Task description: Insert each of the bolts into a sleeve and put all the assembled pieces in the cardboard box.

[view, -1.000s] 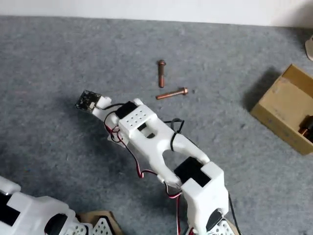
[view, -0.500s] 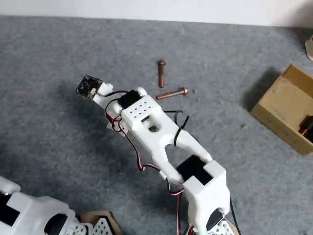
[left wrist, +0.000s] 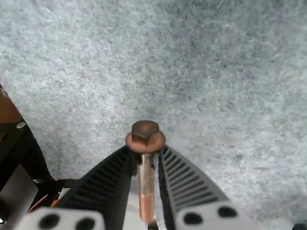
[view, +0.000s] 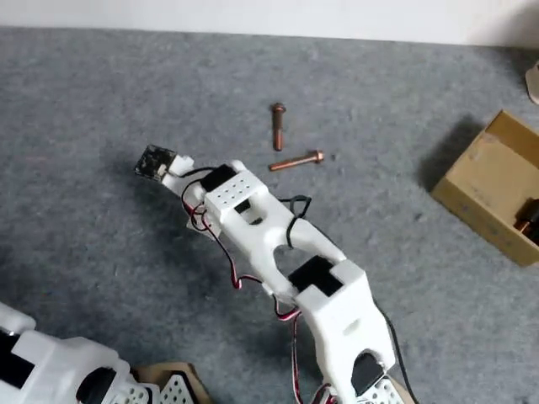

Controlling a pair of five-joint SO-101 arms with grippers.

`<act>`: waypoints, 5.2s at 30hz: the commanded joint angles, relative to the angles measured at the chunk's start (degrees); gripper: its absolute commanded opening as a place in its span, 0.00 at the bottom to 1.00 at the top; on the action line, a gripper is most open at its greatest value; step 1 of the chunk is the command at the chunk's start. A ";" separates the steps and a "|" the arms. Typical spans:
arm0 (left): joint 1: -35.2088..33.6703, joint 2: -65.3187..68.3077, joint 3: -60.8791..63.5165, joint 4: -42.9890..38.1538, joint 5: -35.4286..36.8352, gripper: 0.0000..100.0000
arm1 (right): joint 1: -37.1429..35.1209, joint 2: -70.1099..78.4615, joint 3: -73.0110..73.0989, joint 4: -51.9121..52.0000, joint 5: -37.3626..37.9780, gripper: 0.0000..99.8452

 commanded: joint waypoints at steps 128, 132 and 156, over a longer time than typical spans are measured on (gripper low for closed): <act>87.52 -62.81 30.90 -52.75 -1.58 0.01 | 16.75 -136.40 79.34 0.57 -15.74 0.00; 91.30 -62.90 33.98 -56.00 -1.41 0.01 | 16.75 -136.40 81.63 0.57 -14.59 0.00; 91.82 -62.90 59.65 -98.46 -1.05 0.01 | 23.96 -136.40 103.16 -34.59 -16.18 0.00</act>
